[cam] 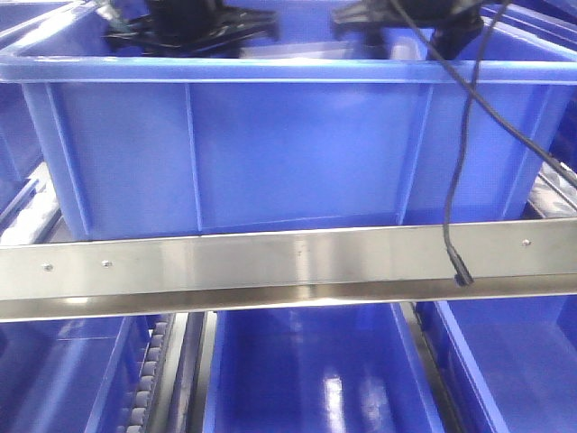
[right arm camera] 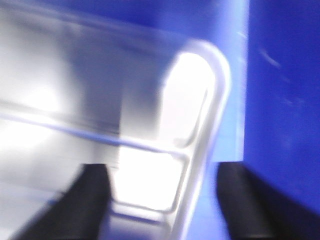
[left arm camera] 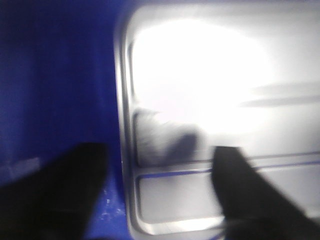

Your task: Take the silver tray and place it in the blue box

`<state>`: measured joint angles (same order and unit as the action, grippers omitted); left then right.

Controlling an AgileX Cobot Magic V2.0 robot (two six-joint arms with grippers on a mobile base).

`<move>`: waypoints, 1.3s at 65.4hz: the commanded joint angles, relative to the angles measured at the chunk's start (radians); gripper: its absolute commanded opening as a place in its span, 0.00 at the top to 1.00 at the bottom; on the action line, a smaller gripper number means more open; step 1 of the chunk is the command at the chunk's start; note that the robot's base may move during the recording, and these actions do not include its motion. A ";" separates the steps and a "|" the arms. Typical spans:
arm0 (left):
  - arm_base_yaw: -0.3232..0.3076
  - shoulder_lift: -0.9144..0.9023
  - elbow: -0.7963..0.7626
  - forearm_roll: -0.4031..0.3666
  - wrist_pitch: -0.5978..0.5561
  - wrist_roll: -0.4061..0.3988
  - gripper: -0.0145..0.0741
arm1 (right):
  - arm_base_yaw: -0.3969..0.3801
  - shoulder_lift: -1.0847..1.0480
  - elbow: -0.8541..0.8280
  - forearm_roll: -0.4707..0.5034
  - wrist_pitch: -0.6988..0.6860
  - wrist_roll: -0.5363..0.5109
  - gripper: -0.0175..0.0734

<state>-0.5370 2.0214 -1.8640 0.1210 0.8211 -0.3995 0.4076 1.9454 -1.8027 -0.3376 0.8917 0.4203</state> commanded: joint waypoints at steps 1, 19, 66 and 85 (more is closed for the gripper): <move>-0.003 -0.075 -0.037 0.001 -0.051 0.000 0.24 | 0.000 -0.089 -0.040 -0.027 -0.053 -0.008 0.15; -0.003 -0.190 -0.037 -0.007 -0.014 0.013 0.25 | 0.002 -0.174 -0.040 -0.025 0.024 -0.005 0.15; -0.005 -0.835 0.684 0.038 -0.254 0.082 0.95 | 0.037 -0.667 0.510 -0.032 -0.186 -0.012 0.75; -0.005 -1.183 1.013 0.081 -0.429 0.082 0.95 | 0.037 -1.030 0.910 -0.033 -0.434 -0.012 0.75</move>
<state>-0.5370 0.9270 -0.8813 0.1827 0.5081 -0.3191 0.4458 1.0195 -0.9423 -0.3369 0.5982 0.4181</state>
